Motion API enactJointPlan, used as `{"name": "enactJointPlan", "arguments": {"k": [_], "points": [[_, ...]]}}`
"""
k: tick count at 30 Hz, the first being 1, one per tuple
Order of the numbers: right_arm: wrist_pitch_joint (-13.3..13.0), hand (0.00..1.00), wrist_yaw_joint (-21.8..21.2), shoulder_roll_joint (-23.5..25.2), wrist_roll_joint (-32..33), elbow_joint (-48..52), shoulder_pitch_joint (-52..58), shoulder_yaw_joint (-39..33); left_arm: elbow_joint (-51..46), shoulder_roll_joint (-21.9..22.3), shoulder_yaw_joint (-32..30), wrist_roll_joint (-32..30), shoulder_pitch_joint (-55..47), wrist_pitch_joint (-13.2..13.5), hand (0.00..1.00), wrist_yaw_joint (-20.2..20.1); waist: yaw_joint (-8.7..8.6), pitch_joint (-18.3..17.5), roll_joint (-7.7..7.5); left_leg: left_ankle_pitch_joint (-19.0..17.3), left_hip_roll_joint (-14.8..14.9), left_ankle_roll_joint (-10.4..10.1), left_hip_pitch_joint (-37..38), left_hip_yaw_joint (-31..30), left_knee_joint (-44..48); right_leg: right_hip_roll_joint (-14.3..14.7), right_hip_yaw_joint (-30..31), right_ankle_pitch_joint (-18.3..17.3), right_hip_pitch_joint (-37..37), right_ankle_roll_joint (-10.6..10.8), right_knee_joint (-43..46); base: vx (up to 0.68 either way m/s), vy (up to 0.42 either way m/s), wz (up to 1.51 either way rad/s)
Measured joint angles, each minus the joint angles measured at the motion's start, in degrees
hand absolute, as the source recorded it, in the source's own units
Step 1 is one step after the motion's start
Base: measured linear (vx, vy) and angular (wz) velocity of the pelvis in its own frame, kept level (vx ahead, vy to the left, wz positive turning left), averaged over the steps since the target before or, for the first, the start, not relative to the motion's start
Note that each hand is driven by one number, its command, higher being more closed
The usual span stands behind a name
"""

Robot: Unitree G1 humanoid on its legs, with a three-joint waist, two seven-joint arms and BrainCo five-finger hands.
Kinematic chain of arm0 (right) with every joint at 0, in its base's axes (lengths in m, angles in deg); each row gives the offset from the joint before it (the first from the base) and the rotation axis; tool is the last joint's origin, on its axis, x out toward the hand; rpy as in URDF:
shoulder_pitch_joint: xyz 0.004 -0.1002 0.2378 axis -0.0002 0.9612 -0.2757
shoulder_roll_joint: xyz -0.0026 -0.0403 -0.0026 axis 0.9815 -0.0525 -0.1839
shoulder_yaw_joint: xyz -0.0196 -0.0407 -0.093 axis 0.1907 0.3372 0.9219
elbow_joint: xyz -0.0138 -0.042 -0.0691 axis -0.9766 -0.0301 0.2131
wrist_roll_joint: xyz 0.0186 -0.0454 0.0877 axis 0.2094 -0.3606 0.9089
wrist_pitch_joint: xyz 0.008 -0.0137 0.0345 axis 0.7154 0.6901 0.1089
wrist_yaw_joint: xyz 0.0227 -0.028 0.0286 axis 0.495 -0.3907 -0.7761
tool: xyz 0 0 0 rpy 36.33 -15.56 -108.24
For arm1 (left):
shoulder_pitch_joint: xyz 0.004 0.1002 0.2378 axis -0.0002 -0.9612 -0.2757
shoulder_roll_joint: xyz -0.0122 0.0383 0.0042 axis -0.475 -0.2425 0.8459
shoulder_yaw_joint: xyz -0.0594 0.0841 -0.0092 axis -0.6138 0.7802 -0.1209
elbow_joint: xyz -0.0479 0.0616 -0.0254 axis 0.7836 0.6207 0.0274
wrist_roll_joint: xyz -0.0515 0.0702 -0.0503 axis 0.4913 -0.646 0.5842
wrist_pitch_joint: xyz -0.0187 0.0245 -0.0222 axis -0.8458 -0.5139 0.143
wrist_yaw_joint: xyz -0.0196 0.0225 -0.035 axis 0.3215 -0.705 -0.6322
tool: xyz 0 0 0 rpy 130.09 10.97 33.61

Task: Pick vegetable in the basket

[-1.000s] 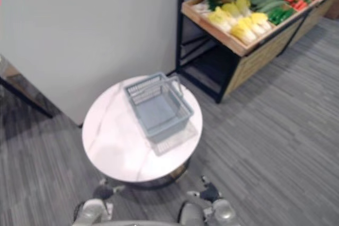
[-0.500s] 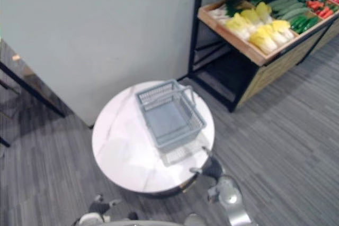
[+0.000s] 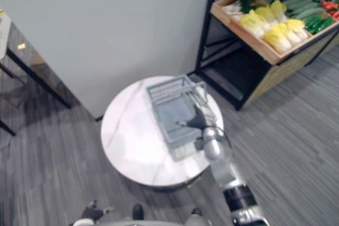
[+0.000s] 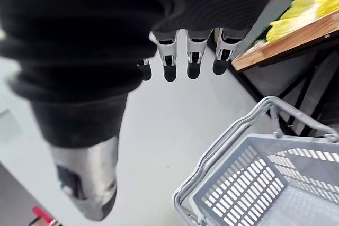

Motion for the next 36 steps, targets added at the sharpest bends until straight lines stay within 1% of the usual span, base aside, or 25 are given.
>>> {"name": "enactJointPlan", "arguments": {"k": [2, 3, 5, 7, 8, 10, 11, 12, 13, 14, 18, 19, 21, 22, 25, 27, 29, 36], "points": [[1.01, 0.00, -0.05, -0.69, -0.12, -10.91, -8.17, 2.27, -0.53, 0.04, 0.00, 0.50, 0.05, 0.08, 0.00, 0.01, 1.74, 0.67, 0.17, 0.54, -0.11, 0.08, -0.76, -0.88, 0.00, -0.03, -1.00, 0.58, 0.01, -0.04, -0.41, -0.02, 0.002, 0.24], [1.32, 0.00, -0.20, -0.98, -0.13, -13.35, -10.12, 2.88, -0.53, 0.04, -0.03, 0.54, 0.05, 0.08, 0.00, 0.01, 2.07, 1.01, 0.27, 0.69, -0.18, 0.19, -0.99, -1.19, 0.00, -0.11, -1.35, 0.60, 0.00, -0.03, -0.41, -0.02, 0.005, 0.27], [1.70, 0.00, -0.78, -2.47, -0.25, -22.87, -18.79, 4.52, -0.97, -0.07, -0.11, 0.70, 0.13, 0.09, 0.00, 0.08, 2.91, 3.77, 0.53, 1.57, -0.43, 0.26, -2.08, -2.60, -0.01, -0.30, -2.70, 0.84, -0.20, -0.14, -0.35, -0.05, 0.007, 0.34], [2.03, 0.00, -0.91, -3.89, -1.39, -27.82, -23.45, 5.16, -1.59, -0.15, -0.09, 2.41, 0.16, 0.14, 0.00, 0.11, 3.51, 5.73, 0.68, 2.10, -0.47, 0.16, -3.04, -3.82, -0.01, -0.29, -3.69, 0.97, -0.55, -0.25, -0.33, -0.06, 0.003, 0.28], [2.15, 0.00, -1.06, -5.02, -2.11, -31.22, -26.34, 5.20, -1.74, -0.21, -0.08, 2.87, 0.16, 0.15, 0.00, 0.13, 4.29, 6.57, 0.70, 2.62, -0.46, 0.19, -4.27, -4.46, -0.03, -0.27, -4.31, 1.09, -1.43, -0.41, -0.25, -0.06, -0.002, 0.34], [2.13, 0.00, -2.00, -6.79, -2.35, -35.38, -30.49, 5.30, -1.88, -0.21, 0.00, 2.95, 0.22, 0.19, 0.00, 0.13, 4.48, 8.33, 0.91, 3.39, -0.55, 0.06, -5.77, -5.64, -0.04, -0.34, -5.66, 1.15, -2.11, -0.45, -0.09, -0.05, 0.000, 0.37], [2.15, 0.00, -2.11, -8.12, -2.60, -37.81, -32.90, 5.25, -1.94, -0.21, 0.26, 3.48, 0.31, 0.21, 0.00, 0.11, 4.49, 9.71, 1.28, 3.74, -0.69, 0.11, -6.39, -6.86, -0.05, -0.45, -6.64, 1.15, -2.21, -0.46, 0.03, -0.04, 0.006, 0.33], [2.14, 0.00, -2.00, -9.60, -2.80, -38.96, -34.48, 5.04, -2.07, -0.19, 0.92, 4.65, 0.30, 0.26, 0.00, 0.10, 4.66, 10.80, 1.59, 3.95, -0.84, 0.10, -6.77, -7.26, -0.05, -0.60, -7.16, 1.15, -2.28, -0.46, 0.14, -0.03, 0.008, 0.32], [2.10, 0.00, -1.88, -10.22, -2.84, -39.24, -35.08, 4.82, -2.06, -0.20, 1.32, 5.10, 0.17, 0.26, 0.00, 0.10, 4.64, 10.94, 1.77, 4.05, -0.94, 0.16, -7.22, -7.50, -0.07, -0.68, -7.47, 1.15, -2.55, -0.46, 0.18, -0.03, 0.015, 0.27], [2.03, 0.00, -1.90, -11.63, -3.35, -40.21, -36.80, 4.69, -2.13, -0.18, 1.96, 5.10, 0.17, 0.38, 0.00, 0.10, 4.41, 11.19, 2.22, 4.38, -1.17, 0.24, -8.22, -8.44, -0.19, -0.90, -8.02, 1.14, -3.27, -0.46, 0.48, -0.03, 0.020, 0.20], [2.08, 0.00, -1.16, -15.75, -3.37, -42.82, -41.12, 0.98, -2.70, -0.21, 3.87, 5.14, 0.44, 0.81, 0.00, 0.10, 4.77, 13.11, 3.47, 5.15, -1.45, 0.35, -10.43, -8.75, -0.31, -1.37, -8.33, 1.13, -5.63, -0.48, 1.57, -0.03, 0.008, 0.09], [2.13, 0.00, -0.72, -16.31, -3.35, -42.84, -41.49, 0.51, -2.70, -0.19, 4.11, 5.14, 0.44, 0.81, 0.00, 0.09, 4.78, 13.49, 3.63, 5.19, -1.49, 0.36, -10.55, -8.75, -0.33, -1.46, -8.29, 1.13, -5.86, -0.48, 1.76, 0.00, 0.000, 0.00], [2.15, 0.00, -0.15, -19.49, -3.30, -43.32, -42.85, 0.31, -2.70, -0.21, 5.28, 5.18, 0.50, 0.79, 0.00, 0.08, 4.64, 14.14, 4.36, 5.54, -1.36, 0.57, -11.86, -8.77, -0.34, -1.85, -7.92, 1.12, -7.58, -0.46, 2.70, 0.00, 0.000, 0.00], [2.25, 0.00, 0.06, -20.37, -3.29, -43.46, -43.22, 0.25, -2.70, -0.25, 5.62, 5.26, 0.52, 0.79, 0.00, 0.08, 4.59, 14.20, 4.45, 5.67, -1.39, 0.69, -12.29, -8.74, -0.33, -1.95, -7.83, 1.12, -8.13, -0.46, 2.90, -0.02, -0.014, -0.07], [3.96, 0.00, 0.56, -22.85, -3.26, -44.85, -44.25, -1.56, -2.71, -0.30, 6.26, 7.30, 0.72, 0.97, 0.00, 0.07, 4.36, 15.21, 4.54, 5.78, -1.75, 0.76, -12.72, -8.13, -0.26, -2.07, -6.18, 1.12, -9.52, -0.47, 3.62, -0.01, -0.005, -0.12], [4.25, 0.00, 0.60, -23.38, -3.26, -44.92, -44.26, -1.77, -2.71, -0.29, 6.28, 7.32, 0.75, 1.44, 0.00, 0.07, 4.22, 15.31, 4.60, 5.76, -1.71, 0.75, -12.91, -7.40, -0.27, -2.04, -5.33, 1.14, -10.23, -0.47, 3.67, -0.01, -0.010, -0.19], [3.88, 0.00, 0.75, -23.31, -3.22, -44.61, -44.25, -1.76, -2.71, -0.29, 6.28, 7.34, 0.87, 1.69, 0.00, 0.08, 4.14, 15.36, 4.70, 5.73, -1.64, 0.71, -12.90, -6.83, -0.27, -2.01, -4.55, 1.15, -10.80, -0.48, 3.80, 0.00, -0.029, -0.18], [4.29, 0.00, 0.92, -23.01, -2.04, -43.39, -44.26, -1.68, -2.73, -0.23, 6.52, 7.37, 2.22, 1.83, 0.00, 0.11, 4.10, 15.38, 4.68, 5.55, -1.17, 0.46, -12.90, -6.47, -0.10, -1.86, -4.05, 1.17, -11.04, -0.50, 3.78, 0.00, -0.009, -0.02]]}}
